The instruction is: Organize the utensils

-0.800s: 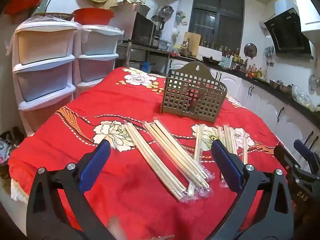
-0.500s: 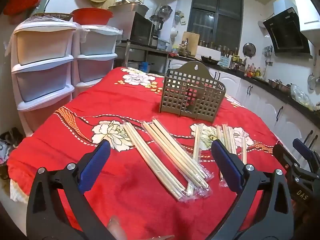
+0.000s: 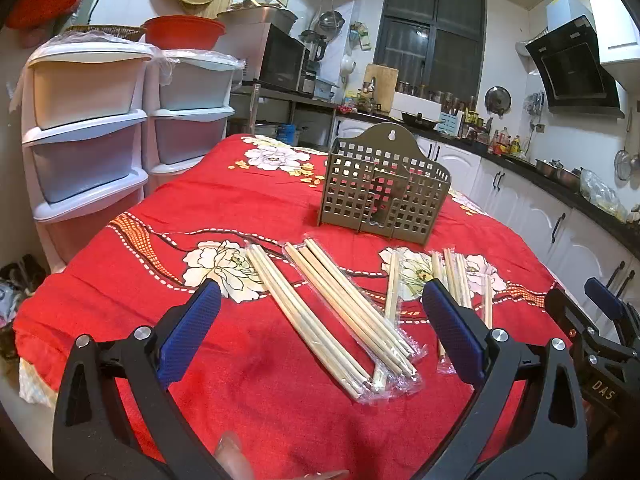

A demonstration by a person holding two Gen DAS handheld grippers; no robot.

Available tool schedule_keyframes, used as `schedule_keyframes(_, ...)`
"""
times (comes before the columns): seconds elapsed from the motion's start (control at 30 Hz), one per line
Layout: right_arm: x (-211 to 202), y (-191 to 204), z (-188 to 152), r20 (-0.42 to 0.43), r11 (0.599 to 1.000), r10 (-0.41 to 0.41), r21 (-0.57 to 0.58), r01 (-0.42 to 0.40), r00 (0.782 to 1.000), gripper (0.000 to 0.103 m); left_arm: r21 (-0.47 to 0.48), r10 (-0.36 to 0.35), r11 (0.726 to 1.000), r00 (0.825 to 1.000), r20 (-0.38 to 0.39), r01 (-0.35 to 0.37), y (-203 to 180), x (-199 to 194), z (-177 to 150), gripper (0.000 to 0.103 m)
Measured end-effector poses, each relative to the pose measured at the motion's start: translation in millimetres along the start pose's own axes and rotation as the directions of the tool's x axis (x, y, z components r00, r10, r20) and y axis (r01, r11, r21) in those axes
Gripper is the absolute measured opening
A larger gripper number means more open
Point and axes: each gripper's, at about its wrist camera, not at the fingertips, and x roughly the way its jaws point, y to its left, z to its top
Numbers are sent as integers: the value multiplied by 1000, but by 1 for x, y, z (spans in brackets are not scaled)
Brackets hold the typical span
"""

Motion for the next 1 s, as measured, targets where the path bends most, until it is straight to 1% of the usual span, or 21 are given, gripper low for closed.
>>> schedule_keyframes(0.47,1,-1,-1,1,1000,-1,-2,1,1000,97,-2,-1,1000,1000,3,1,-5,-4,1,93)
schedule_keyframes(1.0,0,-2,0,2,1000,-3,0,3,1000,97,-3,-2,1000,1000,4,2,-3,-3,1,93)
